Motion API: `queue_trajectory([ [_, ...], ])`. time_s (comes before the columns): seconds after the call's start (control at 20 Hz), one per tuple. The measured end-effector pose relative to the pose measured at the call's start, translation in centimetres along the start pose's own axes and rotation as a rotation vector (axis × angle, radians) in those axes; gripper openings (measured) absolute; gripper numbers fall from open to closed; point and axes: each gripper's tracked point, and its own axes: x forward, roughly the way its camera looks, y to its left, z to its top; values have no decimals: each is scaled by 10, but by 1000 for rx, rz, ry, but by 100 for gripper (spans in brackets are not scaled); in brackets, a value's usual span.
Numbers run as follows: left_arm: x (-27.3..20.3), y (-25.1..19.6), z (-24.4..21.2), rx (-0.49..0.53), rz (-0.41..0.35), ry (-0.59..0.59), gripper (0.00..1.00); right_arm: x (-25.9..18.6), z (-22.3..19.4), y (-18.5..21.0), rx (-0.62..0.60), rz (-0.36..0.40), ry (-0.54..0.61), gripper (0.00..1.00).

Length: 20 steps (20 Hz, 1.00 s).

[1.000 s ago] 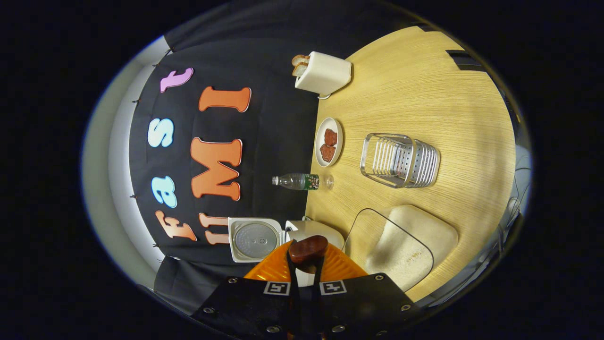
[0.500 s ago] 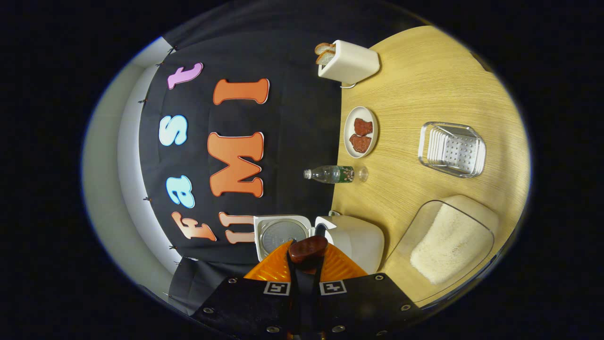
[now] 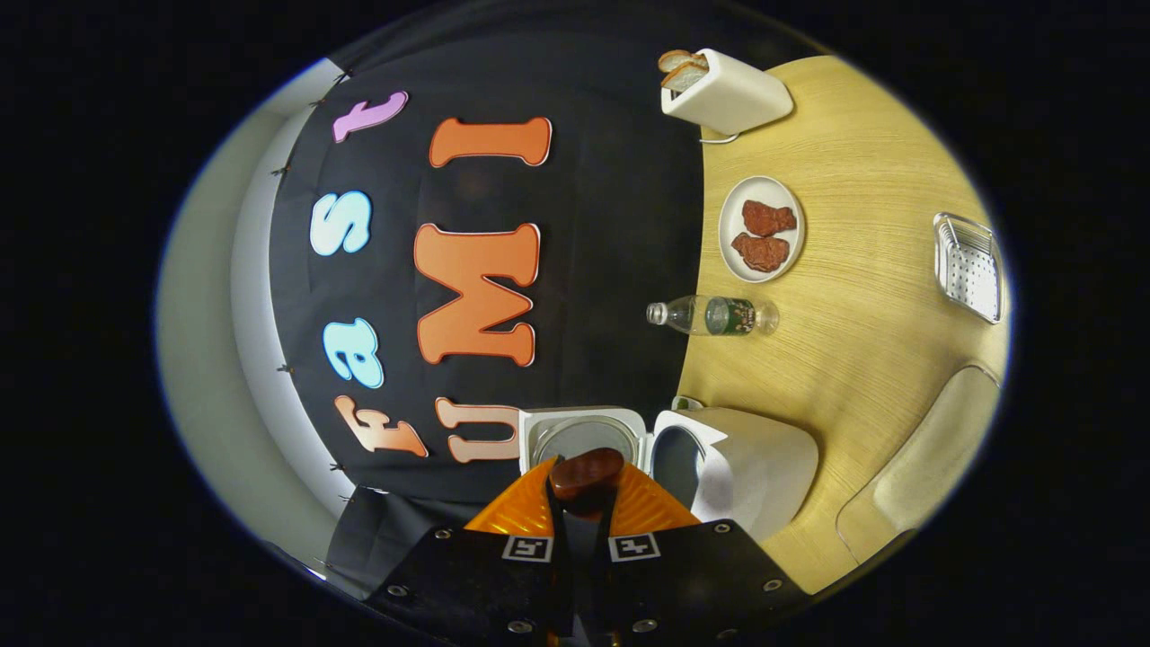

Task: Close the left gripper, press the button to open the rice cooker; take a wooden spoon from the chopstick holder with the right hand, scoop a spoonful of rice and pour it into the rice cooker, then put the wooden spoon back into the chopstick holder.

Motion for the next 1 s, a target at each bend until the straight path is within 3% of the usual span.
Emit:
queue_trajectory([
  [0.4,9,24,7,-4,20,-2,100,70,-26,39,-239,4,-23,8],
  [0.55,13,32,7,6,28,0,100,87,-35,43,-278,-6,-28,8],
  [1.0,13,28,-1,18,-17,10,100,102,-30,47,-408,-34,-95,8],
])
